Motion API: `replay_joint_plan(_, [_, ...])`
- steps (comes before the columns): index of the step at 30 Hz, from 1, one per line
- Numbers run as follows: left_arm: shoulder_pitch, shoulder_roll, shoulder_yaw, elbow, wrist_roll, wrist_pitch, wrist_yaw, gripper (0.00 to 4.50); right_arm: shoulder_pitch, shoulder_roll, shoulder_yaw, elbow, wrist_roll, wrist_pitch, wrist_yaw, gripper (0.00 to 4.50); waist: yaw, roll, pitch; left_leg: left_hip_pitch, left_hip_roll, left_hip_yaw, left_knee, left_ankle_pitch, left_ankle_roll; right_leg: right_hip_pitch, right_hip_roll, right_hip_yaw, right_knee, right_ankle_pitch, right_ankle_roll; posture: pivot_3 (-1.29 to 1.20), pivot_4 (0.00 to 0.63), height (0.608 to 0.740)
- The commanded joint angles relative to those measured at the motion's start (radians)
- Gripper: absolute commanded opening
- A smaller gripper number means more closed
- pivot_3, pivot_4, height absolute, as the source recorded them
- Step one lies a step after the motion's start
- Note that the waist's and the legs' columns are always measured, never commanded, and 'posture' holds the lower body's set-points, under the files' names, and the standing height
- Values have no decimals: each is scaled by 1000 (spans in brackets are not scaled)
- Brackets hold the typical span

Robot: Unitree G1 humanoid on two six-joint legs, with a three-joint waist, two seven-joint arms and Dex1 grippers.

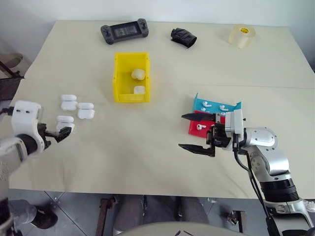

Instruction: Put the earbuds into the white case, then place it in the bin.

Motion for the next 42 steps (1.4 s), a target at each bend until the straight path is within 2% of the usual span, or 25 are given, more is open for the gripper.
replay_joint_plan(1, [-83, 41, -74, 76, 13, 114, -19, 4473, 4, 9, -1, -52, 4, 4, -25, 4500, -6, 0, 0, 0, 0, 0, 0, 0, 0, -1, 0, 0, 0, 0, 0, 0, 150, 740])
replay_joint_plan(9, [-231, 80, -230, 250, 61, 173, -54, 4473, 16, 27, 11, -87, 1, 6, -72, 4500, -14, 0, 0, -4, 1, 4, -1, 0, -2, -8, 2, 0, 3, 0, 0, 0, 150, 740])
replay_joint_plan(17, [-300, 25, -227, 320, 103, 193, -48, 4473, 30, 34, 15, -101, -3, 6, -98, 4500, -12, -1, 0, -4, 2, 4, 0, 0, -2, -8, 1, 1, 3, 0, 0, 0, 150, 740])
replay_joint_plan(26, [-323, 14, -258, 372, 131, 156, -69, 4473, 35, 50, 23, -112, -11, 6, -125, 4500, -12, -1, 0, -4, 2, 4, 1, 1, -2, -8, 2, 1, 4, 0, 0, 0, 150, 740])
replay_joint_plan(29, [-325, 21, -272, 383, 136, 149, -75, 3825, 37, 52, 23, -115, -13, 6, -132, 4500, -11, -1, 0, -4, 2, 4, 1, 1, -2, -8, 2, 1, 5, 0, 0, 0, 150, 740])
replay_joint_plan(32, [-309, 29, -281, 370, 135, 149, -85, 2922, 40, 52, 20, -115, -15, 4, -136, 4500, -12, 0, 0, -4, 2, 4, 1, 1, -2, -8, 2, 1, 6, 0, 0, 0, 150, 740])
replay_joint_plan(33, [-304, 29, -281, 364, 134, 153, -89, 2778, 41, 52, 19, -116, -15, 4, -138, 4500, -12, -1, 0, -3, 2, 4, 1, 1, -3, -8, 2, 1, 6, 0, 0, 0, 150, 740])
replay_joint_plan(39, [-249, 25, -206, 278, 111, 111, -123, 2779, 55, 45, 12, -122, -13, 3, -143, 4500, -14, -1, 0, -3, 3, 5, 1, 1, -3, -9, 2, 3, 6, 0, 0, 0, 150, 740])
replay_joint_plan(40, [-232, 13, -174, 250, 95, 81, -143, 2779, 58, 43, 10, -122, -14, 3, -143, 4500, -14, -1, 0, -3, 3, 5, 1, 1, -3, -9, 2, 3, 6, 0, 0, 0, 150, 740])
replay_joint_plan(42, [-104, 8, -98, 126, 47, -91, -270, 2779, 67, 33, -2, -125, -10, 5, -144, 4500, -18, -1, 0, -4, 3, 6, 0, 1, -3, -10, 2, 3, 5, 0, 0, 0, 150, 740])
